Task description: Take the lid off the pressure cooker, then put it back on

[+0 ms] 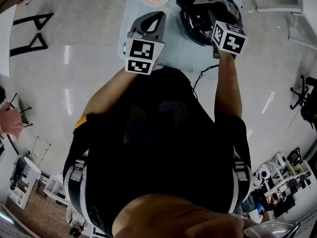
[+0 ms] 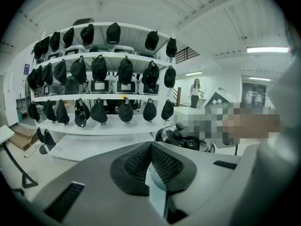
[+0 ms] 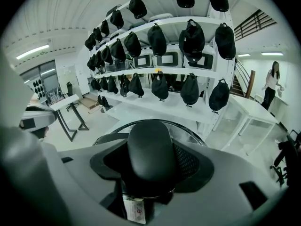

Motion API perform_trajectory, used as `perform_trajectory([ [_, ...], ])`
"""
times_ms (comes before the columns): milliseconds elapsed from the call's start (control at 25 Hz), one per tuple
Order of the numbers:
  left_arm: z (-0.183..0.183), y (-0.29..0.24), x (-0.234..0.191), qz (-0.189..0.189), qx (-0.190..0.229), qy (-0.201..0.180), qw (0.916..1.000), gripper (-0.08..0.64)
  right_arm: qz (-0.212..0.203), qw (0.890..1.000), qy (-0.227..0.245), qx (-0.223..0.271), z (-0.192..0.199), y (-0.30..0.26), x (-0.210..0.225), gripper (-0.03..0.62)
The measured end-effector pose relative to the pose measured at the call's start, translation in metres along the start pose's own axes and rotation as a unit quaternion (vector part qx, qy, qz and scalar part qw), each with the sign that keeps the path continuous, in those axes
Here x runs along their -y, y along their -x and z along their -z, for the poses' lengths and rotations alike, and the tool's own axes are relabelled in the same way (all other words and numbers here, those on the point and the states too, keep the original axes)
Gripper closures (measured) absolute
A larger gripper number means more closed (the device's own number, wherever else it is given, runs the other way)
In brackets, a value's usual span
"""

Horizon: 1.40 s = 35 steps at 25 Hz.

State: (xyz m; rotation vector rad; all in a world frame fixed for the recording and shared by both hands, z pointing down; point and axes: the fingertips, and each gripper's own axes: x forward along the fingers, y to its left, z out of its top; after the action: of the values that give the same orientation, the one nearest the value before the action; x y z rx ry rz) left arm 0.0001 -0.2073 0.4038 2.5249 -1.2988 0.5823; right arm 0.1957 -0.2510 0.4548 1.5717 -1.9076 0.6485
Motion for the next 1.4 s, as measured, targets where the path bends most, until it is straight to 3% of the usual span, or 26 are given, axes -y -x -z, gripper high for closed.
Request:
perform_trajectory([
  [280, 0.002, 0.001, 0.009, 0.006, -0.002, -0.002, 1.0, 0.553, 0.006, 1.0, 0.013, 0.027, 0.0, 0.003, 0.003, 0.302],
  [800, 0.006, 0.003, 0.003, 0.006, -0.004, -0.001, 1.0, 0.553, -0.048, 0.997, 0.05, 0.017, -0.004, -0.002, -0.002, 0.302],
  [1120, 0.0, -0.003, 0.01, 0.013, 0.001, 0.001, 0.9999, 0.553, -0.004, 1.0, 0.018, 0.02, 0.0, 0.005, -0.004, 0.302],
  [1400, 0.001, 0.0, 0.008, 0.014, 0.004, 0.004, 0.9999, 0.554, 0.001, 1.0, 0.017, 0.019, 0.001, 0.003, -0.004, 0.302],
])
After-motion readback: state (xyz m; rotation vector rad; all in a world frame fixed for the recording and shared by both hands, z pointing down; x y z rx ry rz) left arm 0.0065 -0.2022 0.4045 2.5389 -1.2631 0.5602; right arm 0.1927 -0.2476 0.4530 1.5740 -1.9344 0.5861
